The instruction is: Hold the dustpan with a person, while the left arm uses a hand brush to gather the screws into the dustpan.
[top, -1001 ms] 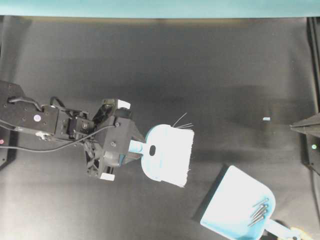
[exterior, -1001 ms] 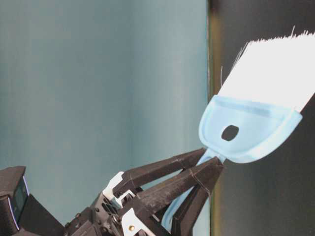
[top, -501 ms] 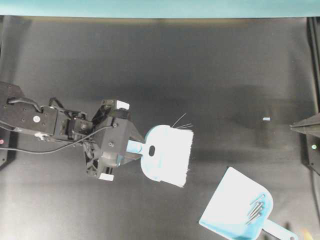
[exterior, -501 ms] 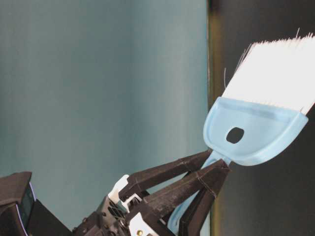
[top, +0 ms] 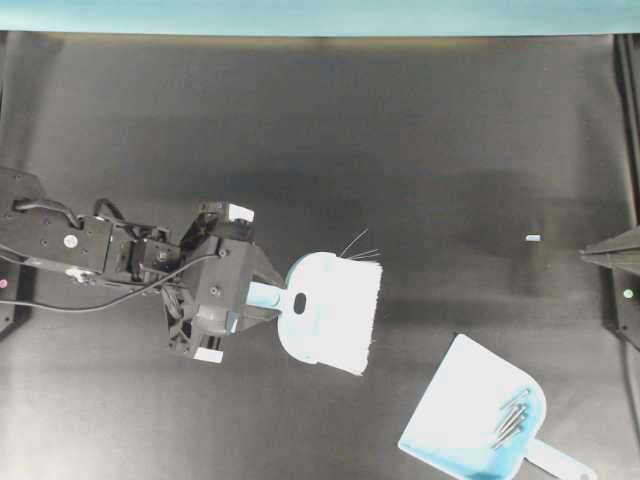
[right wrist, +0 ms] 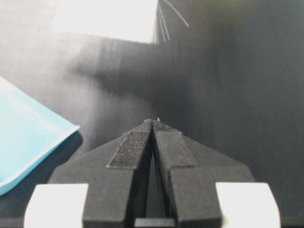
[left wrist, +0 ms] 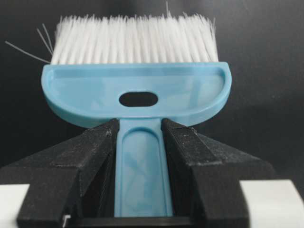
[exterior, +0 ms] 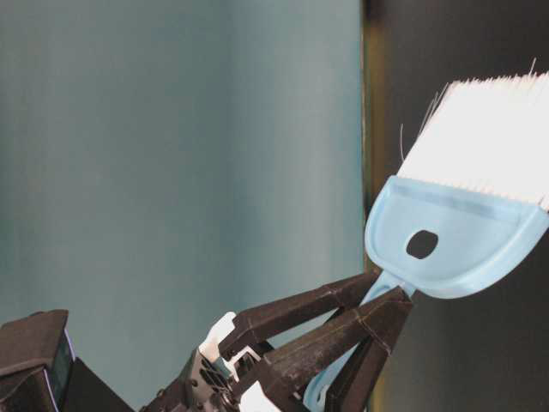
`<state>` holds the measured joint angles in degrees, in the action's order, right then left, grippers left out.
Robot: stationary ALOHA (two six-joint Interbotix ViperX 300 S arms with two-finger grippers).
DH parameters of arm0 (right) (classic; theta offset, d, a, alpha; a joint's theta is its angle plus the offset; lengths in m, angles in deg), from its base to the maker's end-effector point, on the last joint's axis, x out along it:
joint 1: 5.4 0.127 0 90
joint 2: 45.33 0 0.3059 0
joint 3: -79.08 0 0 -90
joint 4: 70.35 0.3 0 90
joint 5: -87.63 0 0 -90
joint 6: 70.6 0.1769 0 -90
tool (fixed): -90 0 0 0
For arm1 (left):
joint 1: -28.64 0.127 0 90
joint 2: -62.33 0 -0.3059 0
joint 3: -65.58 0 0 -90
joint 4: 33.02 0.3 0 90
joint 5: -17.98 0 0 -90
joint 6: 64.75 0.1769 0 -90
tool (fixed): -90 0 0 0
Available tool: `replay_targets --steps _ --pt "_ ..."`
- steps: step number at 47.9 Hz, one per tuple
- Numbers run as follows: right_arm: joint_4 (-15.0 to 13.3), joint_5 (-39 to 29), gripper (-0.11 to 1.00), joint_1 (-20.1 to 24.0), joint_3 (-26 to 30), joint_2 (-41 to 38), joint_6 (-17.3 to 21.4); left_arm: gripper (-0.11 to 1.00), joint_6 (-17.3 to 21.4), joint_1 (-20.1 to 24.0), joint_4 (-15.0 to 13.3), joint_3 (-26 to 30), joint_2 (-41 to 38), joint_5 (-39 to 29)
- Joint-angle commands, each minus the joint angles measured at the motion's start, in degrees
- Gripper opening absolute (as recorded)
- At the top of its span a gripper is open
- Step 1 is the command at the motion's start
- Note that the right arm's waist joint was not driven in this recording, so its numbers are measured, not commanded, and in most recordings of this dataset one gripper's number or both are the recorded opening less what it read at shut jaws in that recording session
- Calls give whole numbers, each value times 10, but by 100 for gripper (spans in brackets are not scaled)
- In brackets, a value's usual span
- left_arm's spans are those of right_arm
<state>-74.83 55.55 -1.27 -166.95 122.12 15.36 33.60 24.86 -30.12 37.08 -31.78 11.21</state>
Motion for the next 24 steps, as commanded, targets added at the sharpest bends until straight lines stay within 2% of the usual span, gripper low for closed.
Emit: replay_targets --steps 1,24 --pt "-2 3 0 0 11 -3 -4 32 -1 -1 1 4 5 6" --pt "-2 3 0 0 11 -3 -4 32 1 -13 1 8 -29 18"
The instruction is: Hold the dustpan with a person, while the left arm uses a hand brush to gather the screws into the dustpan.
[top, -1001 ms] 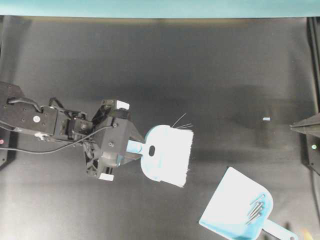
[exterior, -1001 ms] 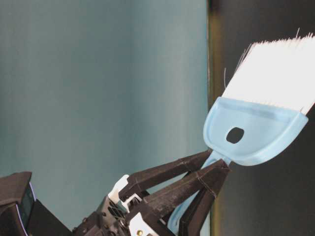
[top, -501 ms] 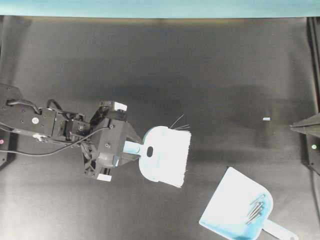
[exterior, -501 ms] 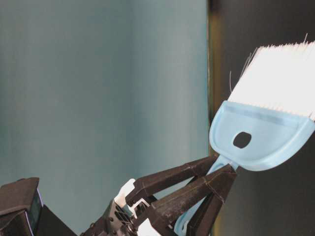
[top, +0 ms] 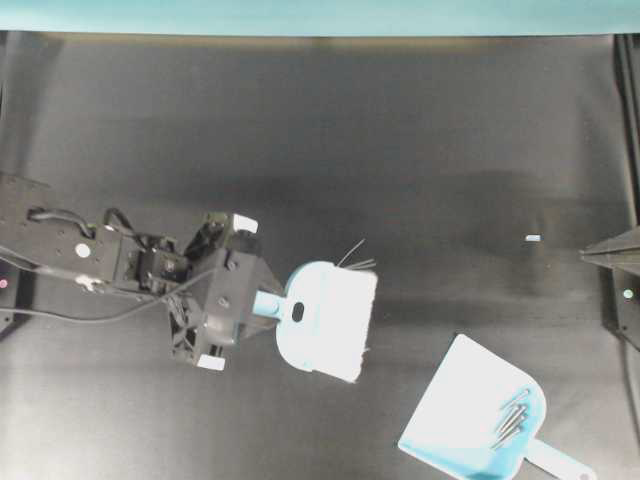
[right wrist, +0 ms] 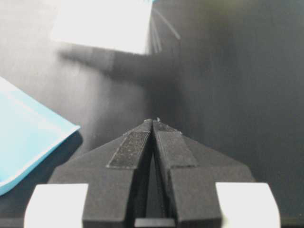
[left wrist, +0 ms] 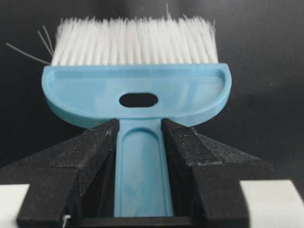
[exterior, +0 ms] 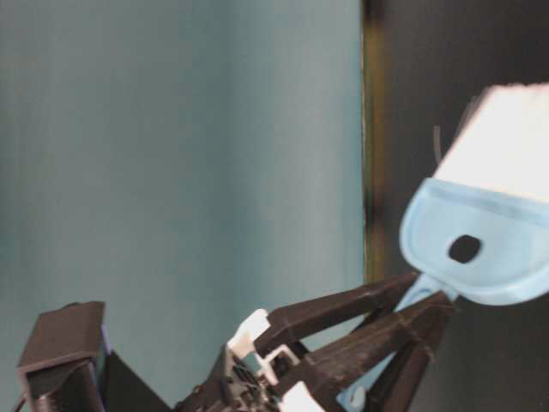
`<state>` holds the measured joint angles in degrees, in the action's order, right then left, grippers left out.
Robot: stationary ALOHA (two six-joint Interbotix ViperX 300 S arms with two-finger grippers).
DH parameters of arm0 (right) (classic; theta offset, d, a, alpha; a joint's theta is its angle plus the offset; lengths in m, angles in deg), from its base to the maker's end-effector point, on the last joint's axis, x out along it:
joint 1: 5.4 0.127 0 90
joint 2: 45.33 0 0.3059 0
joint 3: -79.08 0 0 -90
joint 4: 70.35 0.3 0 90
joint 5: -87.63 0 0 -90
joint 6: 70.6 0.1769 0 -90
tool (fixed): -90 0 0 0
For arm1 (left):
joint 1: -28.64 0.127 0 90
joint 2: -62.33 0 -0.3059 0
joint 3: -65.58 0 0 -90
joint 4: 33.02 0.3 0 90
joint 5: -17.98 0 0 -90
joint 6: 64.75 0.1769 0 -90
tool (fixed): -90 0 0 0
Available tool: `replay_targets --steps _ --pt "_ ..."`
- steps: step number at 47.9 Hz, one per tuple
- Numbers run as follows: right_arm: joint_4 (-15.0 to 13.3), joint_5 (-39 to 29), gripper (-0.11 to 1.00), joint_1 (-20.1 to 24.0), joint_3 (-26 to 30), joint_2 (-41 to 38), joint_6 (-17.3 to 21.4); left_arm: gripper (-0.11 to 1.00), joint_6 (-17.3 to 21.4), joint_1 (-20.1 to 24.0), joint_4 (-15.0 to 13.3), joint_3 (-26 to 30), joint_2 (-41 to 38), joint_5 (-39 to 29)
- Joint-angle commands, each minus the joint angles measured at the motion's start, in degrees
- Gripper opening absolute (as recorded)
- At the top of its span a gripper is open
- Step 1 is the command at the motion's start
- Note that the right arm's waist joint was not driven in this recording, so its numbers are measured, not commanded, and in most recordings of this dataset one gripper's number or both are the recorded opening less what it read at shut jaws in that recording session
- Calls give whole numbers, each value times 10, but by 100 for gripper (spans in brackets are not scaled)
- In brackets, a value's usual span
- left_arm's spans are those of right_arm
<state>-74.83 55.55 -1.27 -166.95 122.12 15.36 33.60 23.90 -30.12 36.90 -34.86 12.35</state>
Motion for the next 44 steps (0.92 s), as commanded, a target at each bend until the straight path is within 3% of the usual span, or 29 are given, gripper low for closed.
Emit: replay_targets --steps 1,12,26,44 --pt "-2 3 0 0 11 -3 -4 32 1 -4 1 9 2 7" --pt "-2 4 0 0 11 -3 -4 32 1 -5 1 1 2 6" --pt "-2 3 0 0 11 -3 -4 73 2 -5 1 3 1 7" --pt "-2 3 0 0 11 -3 -4 74 1 -4 1 3 9 9"
